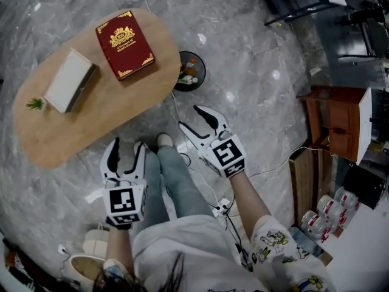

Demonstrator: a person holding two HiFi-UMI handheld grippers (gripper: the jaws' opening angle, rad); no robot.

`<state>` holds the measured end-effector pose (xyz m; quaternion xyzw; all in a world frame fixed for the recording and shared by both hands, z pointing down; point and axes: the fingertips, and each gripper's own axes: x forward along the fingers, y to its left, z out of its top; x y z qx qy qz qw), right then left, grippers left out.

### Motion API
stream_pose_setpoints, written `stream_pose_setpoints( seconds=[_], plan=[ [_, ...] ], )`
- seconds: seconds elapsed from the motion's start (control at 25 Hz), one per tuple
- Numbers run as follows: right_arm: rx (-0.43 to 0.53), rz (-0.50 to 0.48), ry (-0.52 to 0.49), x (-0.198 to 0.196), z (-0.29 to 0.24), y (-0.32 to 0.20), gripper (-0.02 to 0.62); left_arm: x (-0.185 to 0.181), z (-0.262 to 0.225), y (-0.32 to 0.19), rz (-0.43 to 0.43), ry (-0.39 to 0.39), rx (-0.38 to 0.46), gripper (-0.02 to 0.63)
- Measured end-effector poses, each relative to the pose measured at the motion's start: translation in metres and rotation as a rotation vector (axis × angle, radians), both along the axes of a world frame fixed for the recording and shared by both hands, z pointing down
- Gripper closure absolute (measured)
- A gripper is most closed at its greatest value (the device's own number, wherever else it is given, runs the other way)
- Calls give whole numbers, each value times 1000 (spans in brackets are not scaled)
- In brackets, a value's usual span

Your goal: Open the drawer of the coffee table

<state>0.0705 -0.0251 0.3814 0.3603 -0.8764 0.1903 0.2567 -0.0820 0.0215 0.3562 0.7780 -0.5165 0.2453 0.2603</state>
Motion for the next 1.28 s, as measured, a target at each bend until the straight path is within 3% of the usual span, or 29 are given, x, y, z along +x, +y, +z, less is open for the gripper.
stream_pose_setpoints(
  seconds=[0.44, 0.8, 1.28],
  plan=[
    [-54, -79, 116, 1, 123, -1, 391, 10, 84, -7, 111, -28, -47, 367],
    [-62, -118, 140, 2, 206, -16, 391, 14, 139, 3, 152, -33, -89, 367],
    [-78, -240, 209, 2, 296, -46, 391, 51, 215, 9, 282, -58, -176, 367]
  ],
)
